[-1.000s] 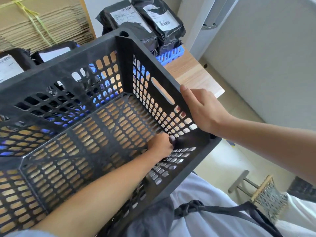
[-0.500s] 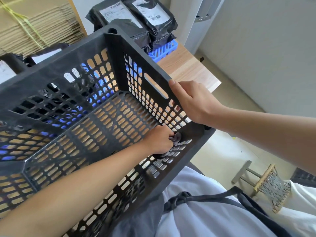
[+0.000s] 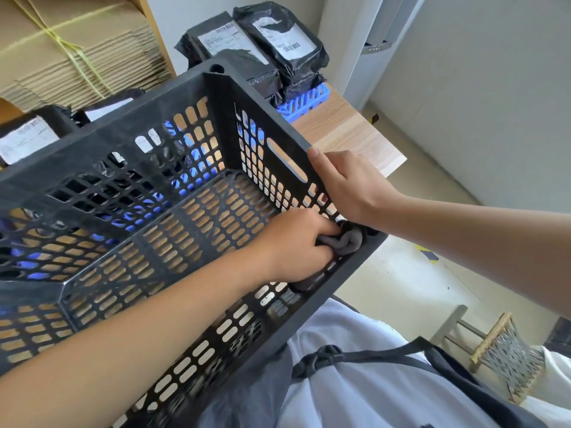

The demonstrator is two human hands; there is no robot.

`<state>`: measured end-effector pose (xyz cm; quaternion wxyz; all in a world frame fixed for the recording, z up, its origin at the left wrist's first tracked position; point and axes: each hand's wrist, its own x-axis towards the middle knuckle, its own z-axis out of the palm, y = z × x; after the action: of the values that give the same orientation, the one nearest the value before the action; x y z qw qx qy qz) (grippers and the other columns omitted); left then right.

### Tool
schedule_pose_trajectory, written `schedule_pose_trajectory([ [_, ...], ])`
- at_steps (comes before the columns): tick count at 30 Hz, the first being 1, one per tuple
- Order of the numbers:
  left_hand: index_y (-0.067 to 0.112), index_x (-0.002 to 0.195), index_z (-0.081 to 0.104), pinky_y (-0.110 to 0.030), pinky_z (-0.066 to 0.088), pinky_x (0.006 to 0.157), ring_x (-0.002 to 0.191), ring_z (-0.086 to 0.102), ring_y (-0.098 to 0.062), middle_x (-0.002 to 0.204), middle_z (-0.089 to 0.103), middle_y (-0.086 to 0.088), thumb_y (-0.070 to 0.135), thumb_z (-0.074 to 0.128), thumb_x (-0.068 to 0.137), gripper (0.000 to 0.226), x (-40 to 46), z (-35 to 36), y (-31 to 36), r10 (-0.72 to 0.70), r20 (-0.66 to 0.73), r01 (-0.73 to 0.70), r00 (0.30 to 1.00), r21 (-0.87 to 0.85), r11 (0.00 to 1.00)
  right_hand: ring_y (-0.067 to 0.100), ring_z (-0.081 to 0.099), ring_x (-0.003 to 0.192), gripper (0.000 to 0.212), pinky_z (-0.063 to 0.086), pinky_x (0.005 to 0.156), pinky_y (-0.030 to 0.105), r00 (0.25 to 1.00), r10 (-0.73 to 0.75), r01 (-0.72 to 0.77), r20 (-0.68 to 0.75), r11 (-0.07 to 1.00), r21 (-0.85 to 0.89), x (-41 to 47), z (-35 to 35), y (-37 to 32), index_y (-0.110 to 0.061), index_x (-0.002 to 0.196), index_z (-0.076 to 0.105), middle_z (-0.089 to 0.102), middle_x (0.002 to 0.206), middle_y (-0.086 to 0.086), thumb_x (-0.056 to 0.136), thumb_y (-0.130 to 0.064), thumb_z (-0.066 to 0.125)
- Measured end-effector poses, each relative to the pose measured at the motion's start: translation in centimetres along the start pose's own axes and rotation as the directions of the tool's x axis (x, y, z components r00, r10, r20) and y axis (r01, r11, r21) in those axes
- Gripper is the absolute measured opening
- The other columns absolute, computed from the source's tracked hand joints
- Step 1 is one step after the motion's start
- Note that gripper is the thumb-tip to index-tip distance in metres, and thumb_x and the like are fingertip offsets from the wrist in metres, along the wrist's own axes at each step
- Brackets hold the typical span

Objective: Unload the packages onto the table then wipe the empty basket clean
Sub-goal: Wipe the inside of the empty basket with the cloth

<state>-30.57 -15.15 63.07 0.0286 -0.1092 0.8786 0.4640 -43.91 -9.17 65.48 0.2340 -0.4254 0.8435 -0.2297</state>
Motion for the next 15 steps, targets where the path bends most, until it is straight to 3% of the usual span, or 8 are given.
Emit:
schedule_pose_trajectory([
  [3, 0.019, 0.066, 0.069, -0.015, 0.042, 0.057, 0.059, 0.054, 0.003, 0.057, 0.057, 0.017, 0.001, 0.064, 0.084, 0.027, -0.2, -1.4, -0.5, -0.038, 0.140, 0.092, 0.989, -0.399, 0.912, 0.017, 0.040, 0.056, 0.057, 0.030, 0.056, 0.034, 1.000, 0.019, -0.020, 0.008, 0.998, 0.054, 0.0, -0.1, 0.0, -0.016, 0.059, 0.036, 0.043, 0.055, -0.001, 0.105, -0.050, 0.030],
  [4, 0.019, 0.068, 0.070, -0.012, 0.044, 0.061, 0.063, 0.056, 0.005, 0.062, 0.062, 0.017, -0.007, 0.065, 0.086, 0.033, -0.4, -1.9, -1.0, -0.060, 0.200, 0.158, 0.978, -0.521, 0.839, 0.015, 0.039, 0.055, 0.058, 0.030, 0.056, 0.033, 1.000, 0.023, -0.024, 0.009, 0.996, 0.084, 0.0, -0.3, 0.1, -0.016, 0.058, 0.035, 0.042, 0.055, -0.002, 0.105, -0.050, 0.030],
  [6, 0.005, 0.088, 0.072, -0.019, 0.053, 0.074, 0.080, 0.067, -0.007, 0.083, 0.073, 0.001, -0.009, 0.066, 0.083, 0.016, -0.7, -2.4, -3.3, -0.136, 0.283, 0.293, 0.949, -0.644, 0.707, 0.014, 0.035, 0.054, 0.057, 0.028, 0.055, 0.032, 1.000, 0.018, -0.017, -0.003, 0.992, 0.125, -0.1, -0.5, 0.3, -0.016, 0.059, 0.032, 0.038, 0.054, -0.003, 0.104, -0.051, 0.029],
  [8, 0.001, 0.103, 0.069, -0.024, 0.055, 0.080, 0.090, 0.069, -0.017, 0.094, 0.074, -0.006, -0.005, 0.067, 0.081, 0.023, -1.1, -1.9, -5.7, -0.268, 0.290, 0.395, 0.919, -0.678, 0.620, 0.016, 0.035, 0.055, 0.058, 0.028, 0.055, 0.034, 0.999, -0.008, 0.016, -0.047, 0.986, 0.163, -0.3, -0.5, 0.5, -0.012, 0.062, 0.034, 0.038, 0.056, 0.001, 0.104, -0.052, 0.029],
  [10, 0.011, 0.105, 0.070, -0.022, 0.053, 0.078, 0.091, 0.070, -0.015, 0.095, 0.076, -0.001, 0.000, 0.064, 0.087, 0.022, -1.7, -1.1, -6.9, -0.417, 0.266, 0.475, 0.869, -0.682, 0.555, 0.022, 0.047, 0.060, 0.060, 0.037, 0.058, 0.038, 0.993, -0.052, 0.069, -0.102, 0.982, 0.173, -0.3, -0.3, 0.9, -0.005, 0.070, 0.048, 0.053, 0.063, 0.011, 0.103, -0.052, 0.032],
  [12, 0.019, 0.103, 0.072, -0.025, 0.051, 0.084, 0.096, 0.070, -0.013, 0.098, 0.077, 0.001, 0.020, 0.064, 0.090, 0.015, -2.3, 0.0, -7.6, -0.535, 0.249, 0.545, 0.807, -0.664, 0.512, 0.021, 0.059, 0.070, 0.049, 0.045, 0.064, 0.035, 0.986, -0.082, 0.106, -0.146, 0.981, 0.165, -0.4, -0.2, 1.3, -0.009, 0.081, 0.061, 0.066, 0.073, 0.005, 0.101, -0.048, 0.040],
  [13, 0.022, 0.103, 0.072, -0.028, 0.050, 0.088, 0.099, 0.070, -0.014, 0.101, 0.077, 0.001, 0.033, 0.064, 0.091, 0.019, -2.5, 0.5, -7.9, -0.597, 0.244, 0.591, 0.765, -0.634, 0.499, 0.015, 0.062, 0.073, 0.039, 0.047, 0.066, 0.030, 0.983, -0.069, 0.106, -0.170, 0.971, 0.215, -0.4, -0.3, 1.4, -0.015, 0.082, 0.064, 0.068, 0.077, -0.001, 0.100, -0.044, 0.045],
  [15, 0.025, 0.108, 0.071, -0.032, 0.049, 0.097, 0.104, 0.069, -0.014, 0.109, 0.075, 0.001, 0.050, 0.058, 0.093, 0.032, -2.7, 1.2, -8.8, -0.690, 0.211, 0.667, 0.692, -0.553, 0.500, 0.010, 0.066, 0.077, 0.024, 0.051, 0.073, 0.026, 0.970, 0.092, 0.031, -0.226, 0.874, 0.485, -0.3, -0.5, 2.0, -0.023, 0.080, 0.065, 0.069, 0.079, -0.009, 0.096, -0.035, 0.052],
])
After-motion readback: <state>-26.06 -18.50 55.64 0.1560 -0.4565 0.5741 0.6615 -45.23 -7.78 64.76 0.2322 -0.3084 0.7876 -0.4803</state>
